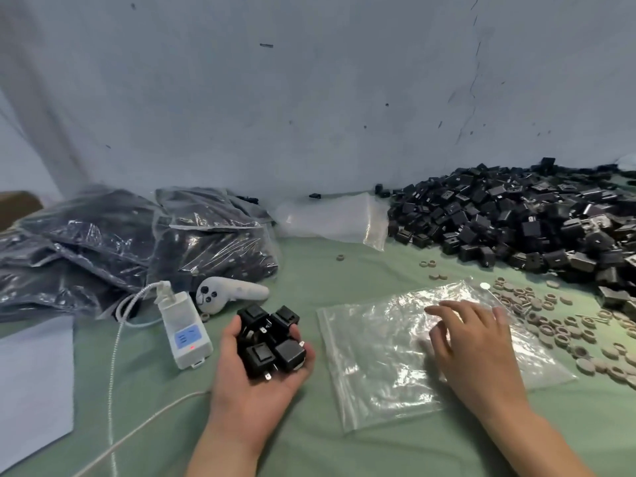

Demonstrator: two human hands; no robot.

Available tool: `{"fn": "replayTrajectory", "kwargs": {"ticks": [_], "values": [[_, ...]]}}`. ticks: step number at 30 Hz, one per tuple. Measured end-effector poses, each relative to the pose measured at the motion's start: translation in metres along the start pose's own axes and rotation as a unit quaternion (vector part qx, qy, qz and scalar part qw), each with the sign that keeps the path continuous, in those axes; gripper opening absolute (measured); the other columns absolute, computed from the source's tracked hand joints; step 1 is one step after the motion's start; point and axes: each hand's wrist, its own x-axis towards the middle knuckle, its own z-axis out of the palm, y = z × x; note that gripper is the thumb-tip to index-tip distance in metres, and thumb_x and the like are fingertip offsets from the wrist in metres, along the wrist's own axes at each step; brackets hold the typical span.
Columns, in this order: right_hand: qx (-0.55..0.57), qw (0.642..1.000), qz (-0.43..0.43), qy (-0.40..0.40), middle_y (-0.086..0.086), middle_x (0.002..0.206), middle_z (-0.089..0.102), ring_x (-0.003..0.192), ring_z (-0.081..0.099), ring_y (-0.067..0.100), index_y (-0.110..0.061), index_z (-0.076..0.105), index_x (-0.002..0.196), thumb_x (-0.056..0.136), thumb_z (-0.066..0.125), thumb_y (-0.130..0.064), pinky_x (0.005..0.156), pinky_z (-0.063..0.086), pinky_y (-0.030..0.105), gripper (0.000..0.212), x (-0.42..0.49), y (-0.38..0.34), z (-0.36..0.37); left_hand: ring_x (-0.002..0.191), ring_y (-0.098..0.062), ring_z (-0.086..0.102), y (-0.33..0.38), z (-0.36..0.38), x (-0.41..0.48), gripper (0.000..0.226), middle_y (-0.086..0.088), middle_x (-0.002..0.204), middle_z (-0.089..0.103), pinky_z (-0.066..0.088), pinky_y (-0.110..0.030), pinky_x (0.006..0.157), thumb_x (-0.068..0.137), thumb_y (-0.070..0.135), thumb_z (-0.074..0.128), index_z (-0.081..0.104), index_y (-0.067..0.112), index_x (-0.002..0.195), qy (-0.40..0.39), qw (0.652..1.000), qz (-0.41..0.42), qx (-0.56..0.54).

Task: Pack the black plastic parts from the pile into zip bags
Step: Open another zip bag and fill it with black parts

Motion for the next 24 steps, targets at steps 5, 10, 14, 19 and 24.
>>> {"fn": "replayTrajectory", "kwargs": {"ticks": [5,10,14,19,24], "values": [[0.090,0.991,-0.084,-0.051,-0.013,0.132,0.056,0.130,0.046,0.009,-0.034,0.058,0.130,0.098,0.042,-0.041,0.124,0.016,0.043,0.037,-0.007,-0.055,-0.004,0.087,-0.036,0.068,0.006,0.000,0.000,0.031,-0.019,0.112,0.071,0.052,-0.055,0.079,0.078,0.038,0.075,0.076,0.010,0.089,0.015,1.000,-0.013,0.011],[0.085,0.977,-0.126,-0.152,-0.018,0.147,0.038,0.136,0.029,0.008,-0.044,0.028,0.149,0.083,0.018,-0.076,0.117,0.018,0.034,0.074,-0.023,-0.096,0.010,0.093,-0.036,0.067,0.010,0.000,0.002,0.038,-0.018,0.114,0.070,0.054,-0.052,0.082,0.078,0.038,0.073,0.068,0.014,0.107,0.002,0.999,-0.017,0.045],[0.029,0.970,-0.135,-0.199,-0.012,0.133,0.038,0.124,0.031,0.012,-0.042,0.034,0.144,0.087,0.031,-0.073,0.105,0.028,0.031,0.065,-0.030,-0.096,0.018,0.095,-0.032,0.067,0.009,0.000,0.001,0.042,-0.018,0.109,0.071,0.054,-0.049,0.087,0.075,0.041,0.074,0.070,0.012,0.106,0.022,0.993,-0.022,0.115],[0.072,0.973,-0.091,-0.201,-0.010,0.121,0.043,0.114,0.038,0.011,-0.036,0.047,0.136,0.099,0.040,-0.052,0.096,0.036,0.025,0.041,-0.027,-0.089,0.016,0.102,-0.036,0.069,0.007,0.003,-0.001,0.041,-0.022,0.107,0.073,0.055,-0.051,0.087,0.086,0.044,0.068,0.070,0.009,0.105,0.043,0.984,-0.010,0.172],[0.045,0.981,-0.049,-0.179,-0.012,0.103,0.057,0.102,0.047,0.015,-0.036,0.059,0.120,0.101,0.037,-0.044,0.091,0.037,0.031,0.031,-0.025,-0.082,0.011,0.105,-0.040,0.068,0.005,0.008,-0.005,0.039,-0.027,0.111,0.070,0.055,-0.057,0.087,0.089,0.043,0.065,0.067,0.009,0.109,0.056,0.979,0.016,0.197]]}}
